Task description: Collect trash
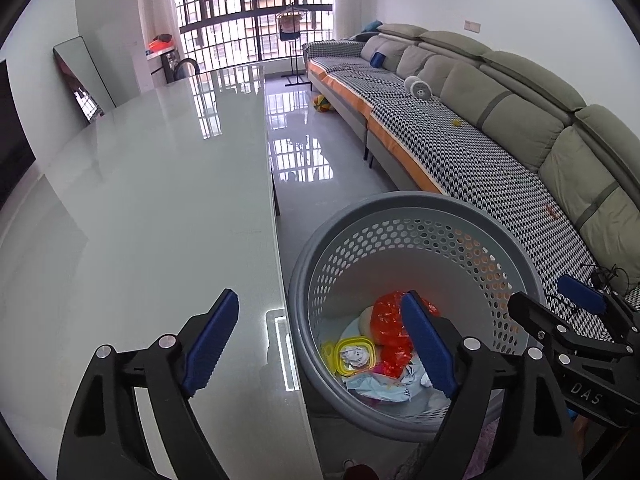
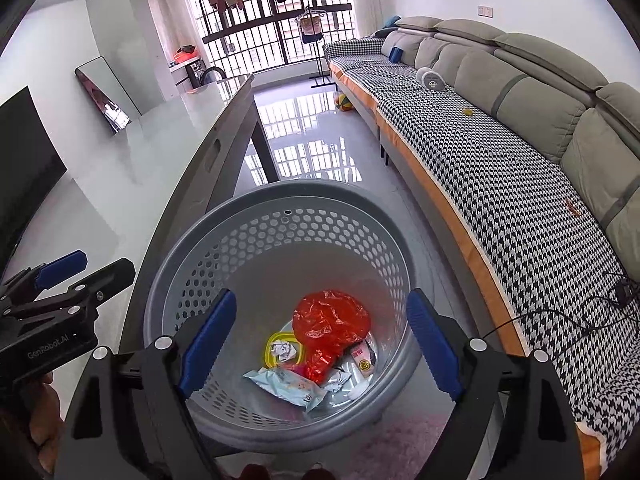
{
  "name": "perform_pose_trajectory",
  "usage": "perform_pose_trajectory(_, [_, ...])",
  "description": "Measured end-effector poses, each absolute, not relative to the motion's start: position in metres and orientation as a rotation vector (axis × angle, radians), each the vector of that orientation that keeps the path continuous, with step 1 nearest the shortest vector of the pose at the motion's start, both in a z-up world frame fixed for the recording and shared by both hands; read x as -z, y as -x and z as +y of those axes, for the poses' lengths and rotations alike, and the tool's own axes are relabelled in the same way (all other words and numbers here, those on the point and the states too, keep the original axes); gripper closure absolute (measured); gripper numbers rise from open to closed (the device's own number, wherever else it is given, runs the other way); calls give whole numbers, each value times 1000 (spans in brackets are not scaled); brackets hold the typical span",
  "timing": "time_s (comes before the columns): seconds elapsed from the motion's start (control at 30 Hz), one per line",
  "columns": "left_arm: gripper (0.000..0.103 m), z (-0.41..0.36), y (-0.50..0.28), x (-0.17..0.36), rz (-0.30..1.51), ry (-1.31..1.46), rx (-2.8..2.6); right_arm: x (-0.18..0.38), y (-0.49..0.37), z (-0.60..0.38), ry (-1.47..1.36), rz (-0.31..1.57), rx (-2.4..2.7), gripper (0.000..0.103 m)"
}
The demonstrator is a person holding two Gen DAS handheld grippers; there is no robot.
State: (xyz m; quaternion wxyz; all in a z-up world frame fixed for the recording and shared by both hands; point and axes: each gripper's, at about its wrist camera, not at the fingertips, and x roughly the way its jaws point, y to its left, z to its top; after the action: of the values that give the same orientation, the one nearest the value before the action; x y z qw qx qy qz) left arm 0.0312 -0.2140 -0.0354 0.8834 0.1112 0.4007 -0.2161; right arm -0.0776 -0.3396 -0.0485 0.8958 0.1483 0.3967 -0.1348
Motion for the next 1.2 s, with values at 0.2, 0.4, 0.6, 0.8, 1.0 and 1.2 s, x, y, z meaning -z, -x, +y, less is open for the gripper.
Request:
perform_pose_trajectory(0.2, [15,-209,-33,34,835,-226,444,48,78,-337,-301,825,283,20])
perform_pose_trajectory(0.4, [10,-208,-33,34,834,-225,443,47,78,-336,-301,824,285,20])
perform_pose_trajectory(0.6, [9,-210,-33,31,832,-224,440,47,78,-336,-301,823,285,20])
perform_pose_trajectory(0.8, [9,-212,-32,31,828,-226,438,47,80,-338,-306,820,290,20])
perform_pose_trajectory(1.0, [8,-212,-31,31,825,-224,438,47,81,-338,-306,818,293,20])
perform_pose_trajectory(1.2, [8,-210,-32,30,829,-219,436,46,81,-338,-305,823,293,20])
